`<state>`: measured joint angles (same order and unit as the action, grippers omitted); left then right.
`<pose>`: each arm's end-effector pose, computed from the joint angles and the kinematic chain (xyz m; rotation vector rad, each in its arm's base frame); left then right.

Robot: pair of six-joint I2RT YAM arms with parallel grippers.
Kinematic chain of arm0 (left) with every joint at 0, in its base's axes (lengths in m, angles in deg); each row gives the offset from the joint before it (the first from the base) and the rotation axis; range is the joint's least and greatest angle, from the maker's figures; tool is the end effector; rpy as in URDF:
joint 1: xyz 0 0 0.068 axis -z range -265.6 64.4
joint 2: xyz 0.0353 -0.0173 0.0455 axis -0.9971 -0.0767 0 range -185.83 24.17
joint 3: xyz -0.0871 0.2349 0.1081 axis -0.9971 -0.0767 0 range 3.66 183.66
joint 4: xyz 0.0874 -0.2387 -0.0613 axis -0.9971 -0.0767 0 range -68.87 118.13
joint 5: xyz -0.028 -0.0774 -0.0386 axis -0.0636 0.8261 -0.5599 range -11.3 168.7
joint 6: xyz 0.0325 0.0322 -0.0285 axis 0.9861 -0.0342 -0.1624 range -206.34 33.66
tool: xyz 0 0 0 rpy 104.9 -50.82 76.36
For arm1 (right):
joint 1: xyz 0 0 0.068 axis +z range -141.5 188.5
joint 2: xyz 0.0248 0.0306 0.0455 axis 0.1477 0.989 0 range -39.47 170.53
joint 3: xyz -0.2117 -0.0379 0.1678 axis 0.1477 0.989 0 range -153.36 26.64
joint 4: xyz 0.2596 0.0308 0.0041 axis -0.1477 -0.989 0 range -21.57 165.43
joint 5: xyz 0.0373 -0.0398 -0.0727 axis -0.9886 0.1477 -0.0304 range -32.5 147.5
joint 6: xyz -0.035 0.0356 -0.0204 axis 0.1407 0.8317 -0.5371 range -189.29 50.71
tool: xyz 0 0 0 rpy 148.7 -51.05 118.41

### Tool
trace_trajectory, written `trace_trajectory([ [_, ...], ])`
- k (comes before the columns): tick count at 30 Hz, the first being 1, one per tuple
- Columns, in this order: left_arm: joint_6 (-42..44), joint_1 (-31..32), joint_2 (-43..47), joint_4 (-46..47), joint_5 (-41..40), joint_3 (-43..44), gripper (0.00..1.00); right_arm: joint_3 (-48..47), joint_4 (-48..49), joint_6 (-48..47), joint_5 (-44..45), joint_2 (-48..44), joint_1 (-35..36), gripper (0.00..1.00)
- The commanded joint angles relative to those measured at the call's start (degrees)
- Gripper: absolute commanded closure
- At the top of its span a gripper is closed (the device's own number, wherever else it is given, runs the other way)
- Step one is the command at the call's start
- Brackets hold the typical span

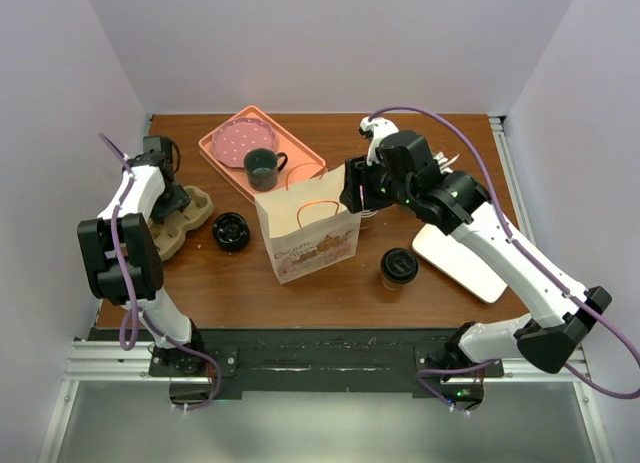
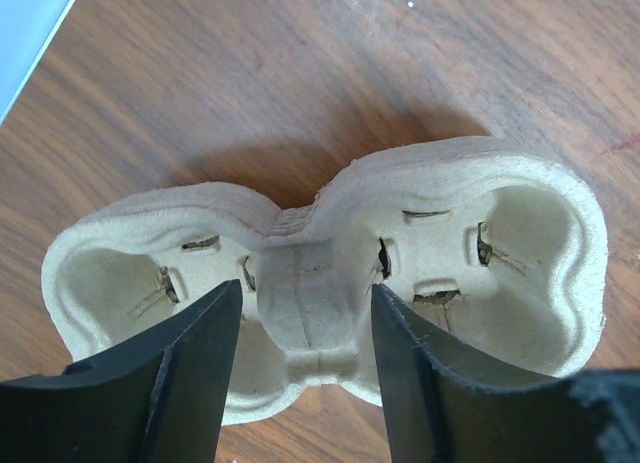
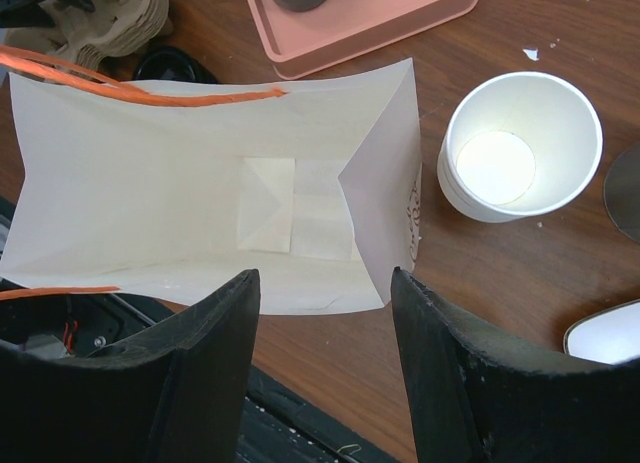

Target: Pack the takeout coffee

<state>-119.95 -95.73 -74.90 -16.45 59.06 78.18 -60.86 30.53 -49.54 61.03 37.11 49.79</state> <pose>0.3402 0.0729 0.2266 -1.0838 2.4699 0.3557 0.2109 0.1824 0.4144 -0.3781 2.1814 0.5393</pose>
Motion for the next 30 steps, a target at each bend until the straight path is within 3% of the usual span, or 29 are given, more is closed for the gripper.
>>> trace_trajectory([
  [1, -3.1, -0.3, 1.5, -0.8, -0.5, 1.0, 0.39, -0.3, 2.8, 0.9, 0.8, -0.1, 0.0, 0.41],
  [24, -5.8, -0.3, 0.4, -0.1, 0.4, 0.1, 0.48, -0.6, 2.0, 0.0, 1.5, -0.8, 0.0, 0.41],
  [30, -6.4, -0.3, 0.4, -1.1, 0.0, 0.3, 0.46, -0.4, 2.1, -0.1, 1.3, -0.7, 0.1, 0.41],
])
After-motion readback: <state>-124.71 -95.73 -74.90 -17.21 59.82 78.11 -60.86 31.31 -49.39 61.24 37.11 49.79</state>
